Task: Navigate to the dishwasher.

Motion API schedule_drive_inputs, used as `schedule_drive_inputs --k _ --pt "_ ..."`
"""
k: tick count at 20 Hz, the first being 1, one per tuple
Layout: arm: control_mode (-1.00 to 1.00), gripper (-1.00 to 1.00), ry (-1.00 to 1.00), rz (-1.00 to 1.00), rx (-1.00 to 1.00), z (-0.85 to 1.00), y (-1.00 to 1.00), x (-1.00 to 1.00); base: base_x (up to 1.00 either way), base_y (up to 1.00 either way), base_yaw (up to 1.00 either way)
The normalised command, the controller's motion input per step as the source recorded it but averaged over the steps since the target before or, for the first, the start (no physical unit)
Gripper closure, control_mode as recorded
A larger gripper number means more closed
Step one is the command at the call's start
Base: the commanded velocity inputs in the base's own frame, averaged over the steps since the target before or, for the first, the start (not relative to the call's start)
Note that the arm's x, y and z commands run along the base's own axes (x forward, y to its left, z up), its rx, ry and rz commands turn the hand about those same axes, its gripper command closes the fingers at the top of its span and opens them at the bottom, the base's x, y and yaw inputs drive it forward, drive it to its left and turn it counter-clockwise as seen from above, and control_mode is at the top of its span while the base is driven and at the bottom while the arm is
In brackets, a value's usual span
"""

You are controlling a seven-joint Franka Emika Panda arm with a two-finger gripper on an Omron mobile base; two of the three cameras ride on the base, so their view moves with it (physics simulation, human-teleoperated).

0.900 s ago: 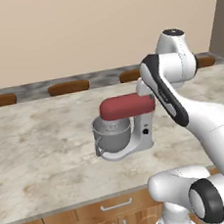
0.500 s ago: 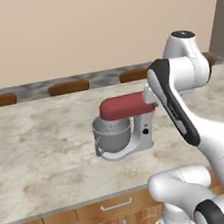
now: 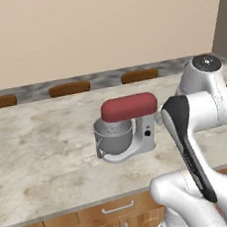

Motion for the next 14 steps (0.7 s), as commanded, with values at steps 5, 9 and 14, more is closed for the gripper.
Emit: schedule_drive_inputs --k 5,9,14 --pt "1.0 -1.0 0.0 0.0 0.0 0.0 0.0 0.0 -0.42 0.0 -0.03" --pt "1.0 -1.0 0.0 0.0 0.0 0.0 0.0 0.0 -1.0 0.0 -0.06" --pt "1.0 -1.0 0.0 0.0 0.0 0.0 0.0 0.0 -1.0 0.33 -0.03"
